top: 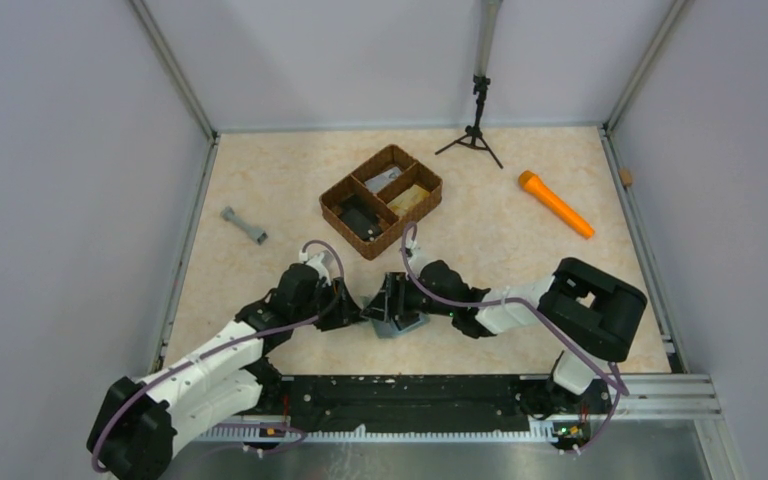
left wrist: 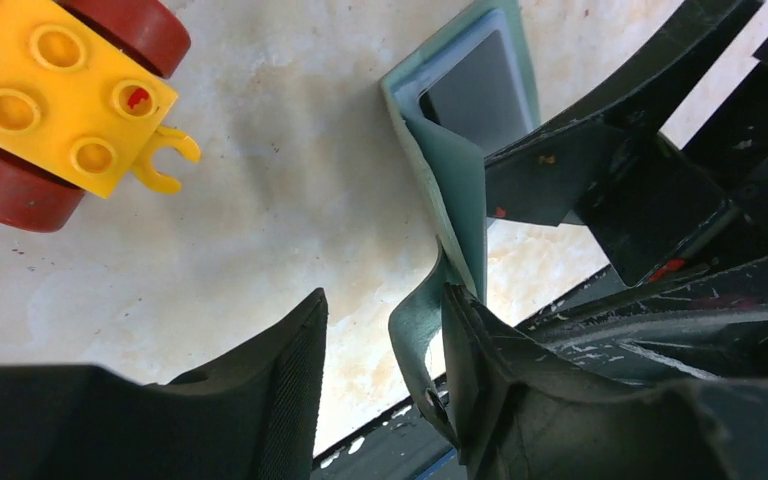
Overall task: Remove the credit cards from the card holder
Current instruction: Pick up the card holder from the center of the board.
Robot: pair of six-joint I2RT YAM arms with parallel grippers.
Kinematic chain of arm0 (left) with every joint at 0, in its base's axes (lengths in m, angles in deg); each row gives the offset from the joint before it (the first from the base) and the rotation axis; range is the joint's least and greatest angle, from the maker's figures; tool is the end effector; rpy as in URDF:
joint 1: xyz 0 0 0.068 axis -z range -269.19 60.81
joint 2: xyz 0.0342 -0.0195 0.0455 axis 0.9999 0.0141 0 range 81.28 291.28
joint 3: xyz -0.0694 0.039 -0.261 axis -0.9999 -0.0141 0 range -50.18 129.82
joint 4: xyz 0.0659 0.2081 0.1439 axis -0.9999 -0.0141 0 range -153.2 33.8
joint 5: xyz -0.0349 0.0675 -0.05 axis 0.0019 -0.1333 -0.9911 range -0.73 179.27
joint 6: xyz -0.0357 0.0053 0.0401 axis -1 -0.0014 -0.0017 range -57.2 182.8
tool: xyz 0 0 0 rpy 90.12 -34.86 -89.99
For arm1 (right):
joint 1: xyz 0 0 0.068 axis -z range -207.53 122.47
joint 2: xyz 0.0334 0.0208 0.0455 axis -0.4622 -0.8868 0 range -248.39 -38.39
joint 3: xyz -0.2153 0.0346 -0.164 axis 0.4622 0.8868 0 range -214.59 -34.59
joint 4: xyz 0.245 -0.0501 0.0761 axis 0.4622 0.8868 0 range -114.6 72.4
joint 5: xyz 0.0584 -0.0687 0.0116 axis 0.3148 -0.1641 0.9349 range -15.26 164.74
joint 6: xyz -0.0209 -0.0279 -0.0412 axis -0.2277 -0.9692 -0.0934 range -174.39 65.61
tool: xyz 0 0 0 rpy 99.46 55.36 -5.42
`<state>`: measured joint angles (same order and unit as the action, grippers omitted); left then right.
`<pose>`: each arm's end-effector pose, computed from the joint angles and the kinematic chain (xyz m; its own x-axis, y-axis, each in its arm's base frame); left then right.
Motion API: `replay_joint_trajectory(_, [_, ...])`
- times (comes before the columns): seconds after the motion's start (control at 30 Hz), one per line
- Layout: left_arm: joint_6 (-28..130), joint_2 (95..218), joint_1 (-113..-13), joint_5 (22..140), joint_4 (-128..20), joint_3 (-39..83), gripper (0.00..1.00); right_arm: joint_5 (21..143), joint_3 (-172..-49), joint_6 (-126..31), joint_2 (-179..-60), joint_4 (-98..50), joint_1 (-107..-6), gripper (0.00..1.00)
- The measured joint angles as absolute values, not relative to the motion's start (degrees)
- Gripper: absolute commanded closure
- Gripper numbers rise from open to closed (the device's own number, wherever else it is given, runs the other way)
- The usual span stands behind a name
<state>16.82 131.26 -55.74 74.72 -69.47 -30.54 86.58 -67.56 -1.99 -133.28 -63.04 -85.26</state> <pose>0.1372 -0.1015 0.1688 -0.8927 -0.2445 -0.3786 0.0624 0.7650 -0.6410 0.1597 0.2664 0.1453 -0.8650 0.0825 -0.4949 -0.3977 0.4886 0.7766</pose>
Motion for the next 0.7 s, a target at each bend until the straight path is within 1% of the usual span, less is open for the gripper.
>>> replay_joint_trajectory(0.2, [16.3,128.5,-56.1,73.2,-68.9,-31.3,0.49,87.9,-67.5,1.0,-133.3,-65.3,-85.3,0.28])
replay_joint_trajectory(0.3, [15.9,127.2,-56.2,72.6,-68.1,-32.5,0.42,88.5,-67.5,2.8,-133.5,-65.5,-85.3,0.28])
replay_joint_trajectory(0.47, [15.2,126.8,-56.8,72.9,-67.8,-34.5,0.25,89.8,-67.5,6.6,-134.9,-66.0,-85.1,0.28])
replay_joint_trajectory(0.5, [15.0,126.8,-56.9,73.0,-67.8,-34.6,0.24,89.9,-67.4,7.4,-135.1,-66.2,-85.1,0.28])
replay_joint_trajectory(0.6, [14.7,126.7,-57.2,73.6,-67.9,-34.9,0.23,89.9,-67.0,9.3,-135.2,-67.1,-85.0,0.29])
replay_joint_trajectory(0.7, [14.6,125.9,-57.2,73.7,-67.8,-34.9,0.30,89.9,-66.4,10.9,-135.2,-68.5,-85.0,0.29])
